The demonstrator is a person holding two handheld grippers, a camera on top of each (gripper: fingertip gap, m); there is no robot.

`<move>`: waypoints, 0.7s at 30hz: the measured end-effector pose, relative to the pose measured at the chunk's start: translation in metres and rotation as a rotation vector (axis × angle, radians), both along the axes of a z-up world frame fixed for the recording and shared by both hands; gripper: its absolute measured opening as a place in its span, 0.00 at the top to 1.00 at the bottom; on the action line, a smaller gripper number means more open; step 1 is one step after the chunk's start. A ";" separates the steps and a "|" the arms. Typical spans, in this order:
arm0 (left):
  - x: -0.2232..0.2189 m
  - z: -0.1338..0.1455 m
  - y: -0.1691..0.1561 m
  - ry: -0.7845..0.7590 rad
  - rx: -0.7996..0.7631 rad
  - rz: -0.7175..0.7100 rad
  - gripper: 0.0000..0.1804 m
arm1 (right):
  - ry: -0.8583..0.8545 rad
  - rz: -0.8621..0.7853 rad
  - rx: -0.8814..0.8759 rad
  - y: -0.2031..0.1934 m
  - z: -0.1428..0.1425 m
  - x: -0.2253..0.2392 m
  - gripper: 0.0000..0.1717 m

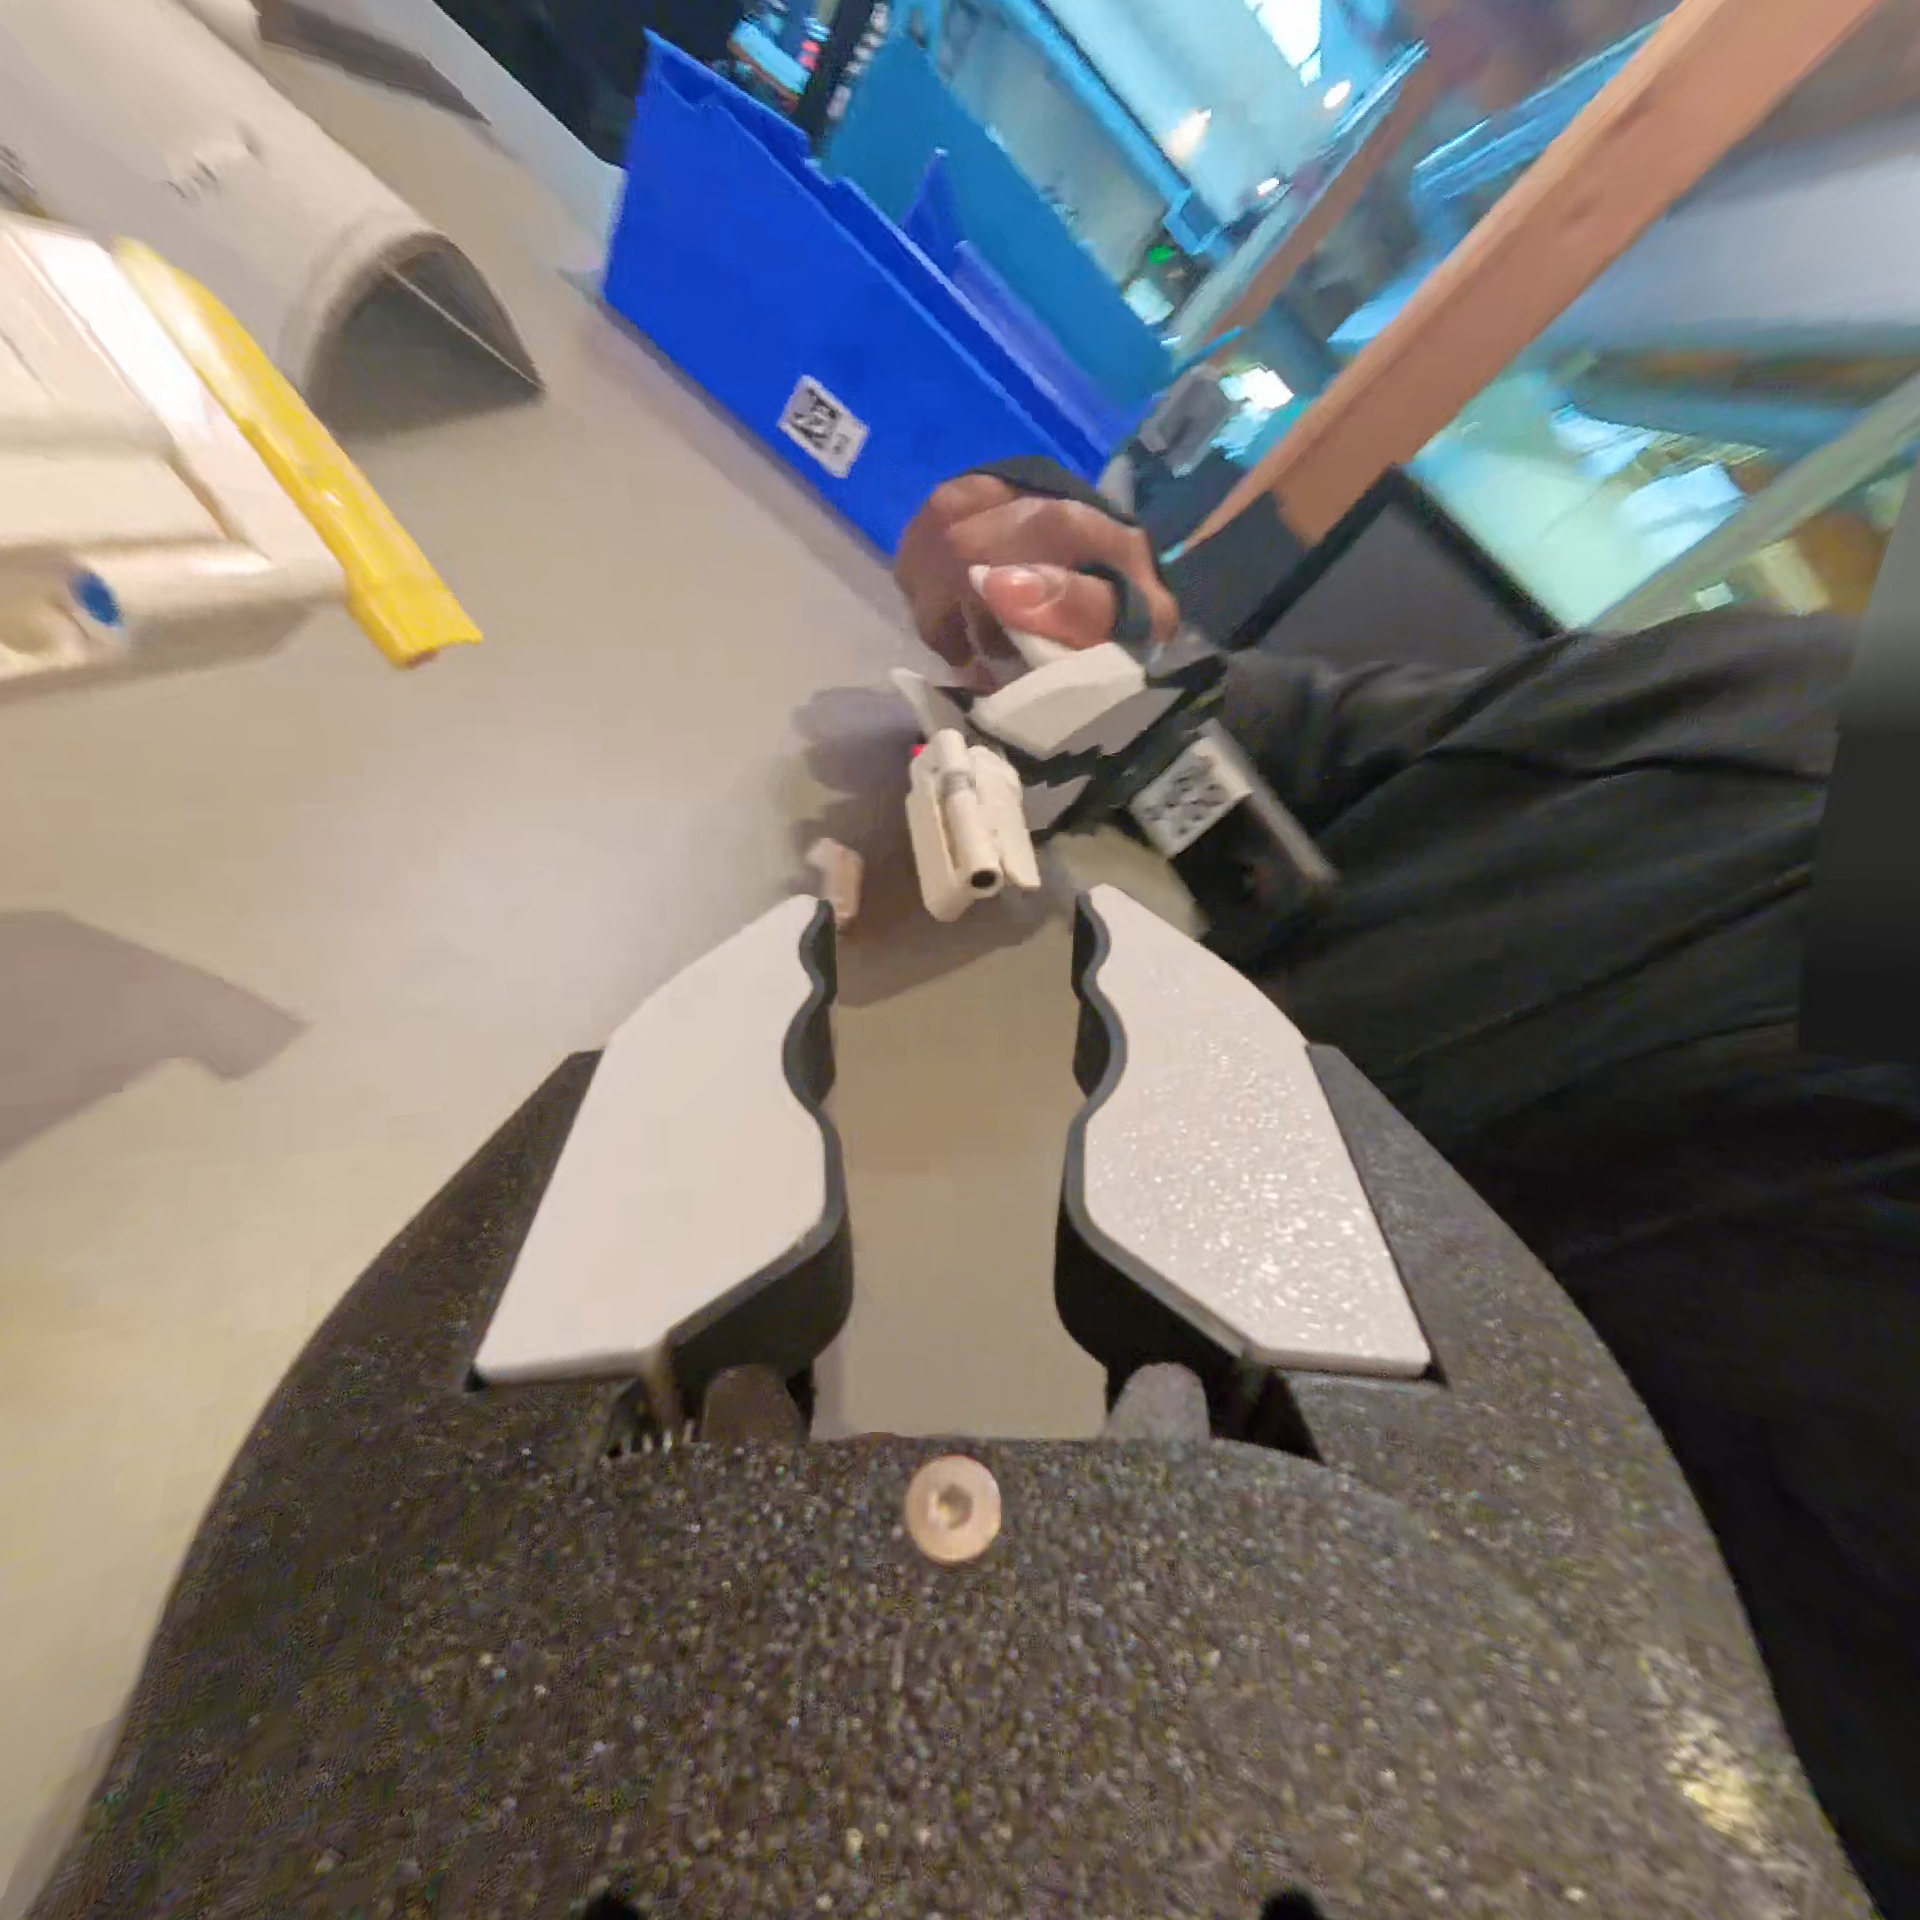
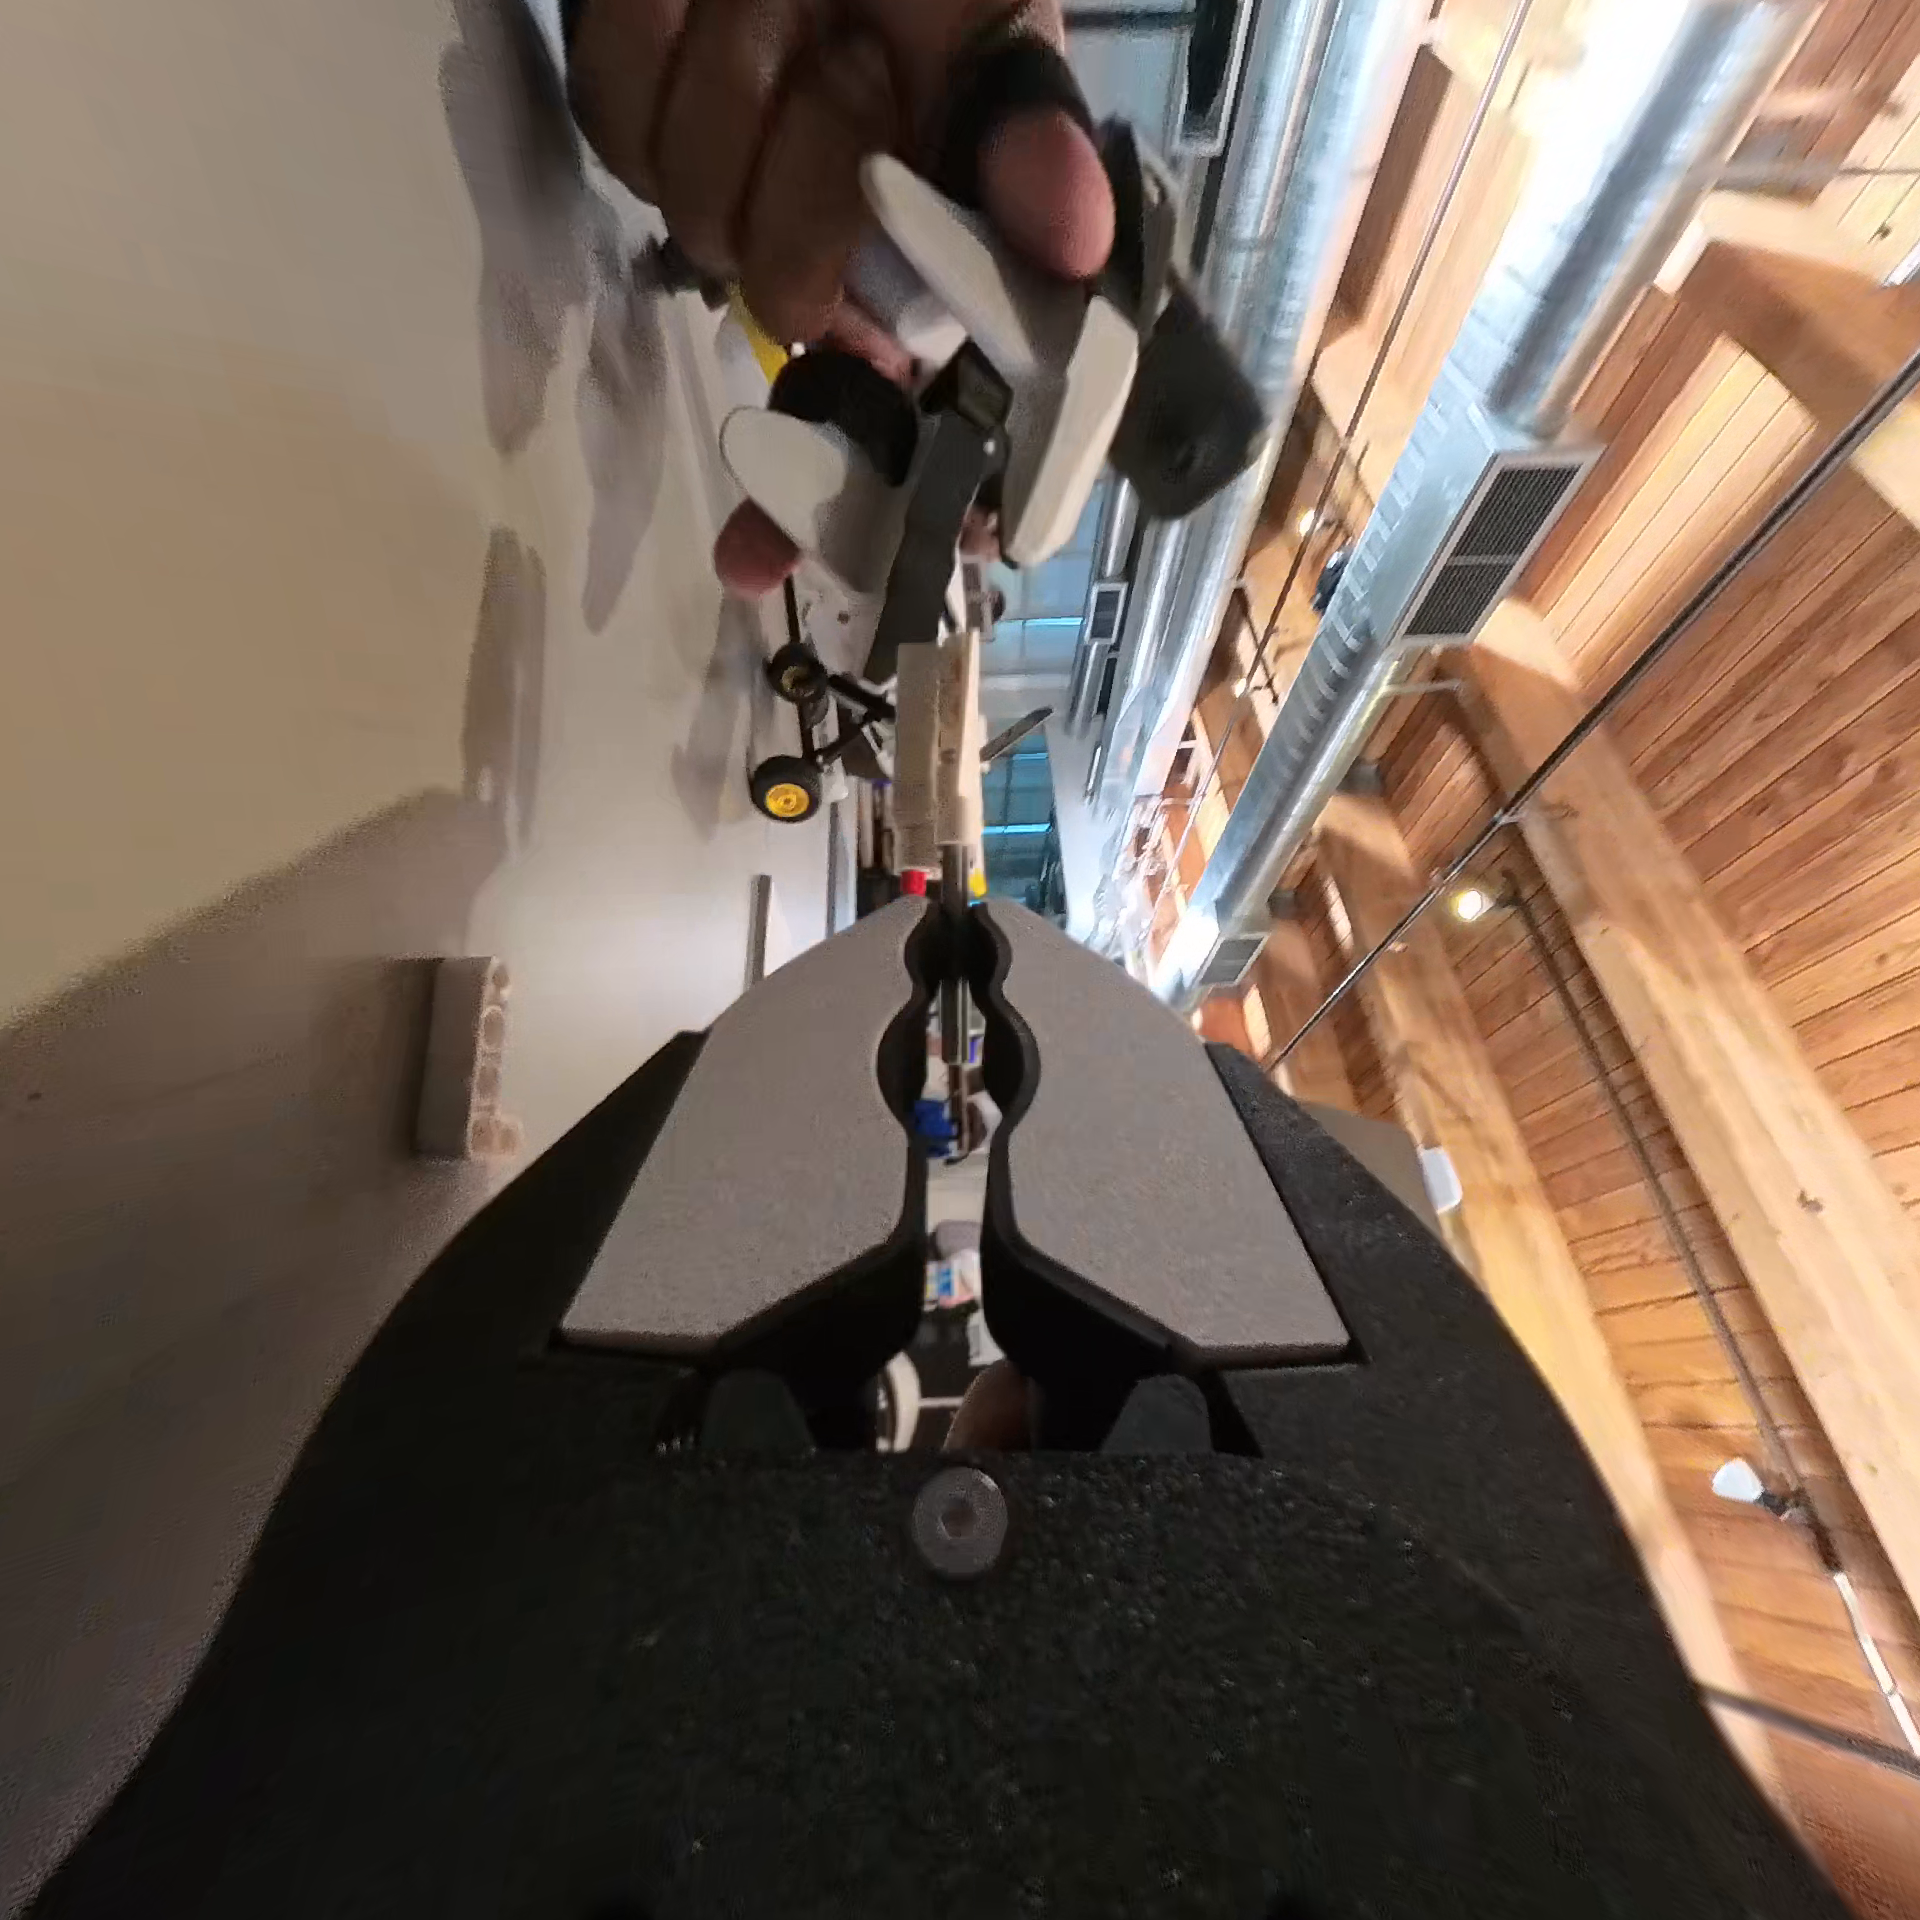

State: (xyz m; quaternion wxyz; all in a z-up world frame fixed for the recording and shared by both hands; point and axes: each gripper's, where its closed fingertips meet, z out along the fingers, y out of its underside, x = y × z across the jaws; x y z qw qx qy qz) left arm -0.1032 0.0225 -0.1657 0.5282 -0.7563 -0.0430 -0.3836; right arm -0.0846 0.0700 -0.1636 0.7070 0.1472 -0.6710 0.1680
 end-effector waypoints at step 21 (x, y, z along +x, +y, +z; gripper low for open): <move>0.092 0.015 -0.004 -0.229 -0.030 -0.381 0.71 | 0.317 0.219 0.125 -0.012 0.030 0.053 0.98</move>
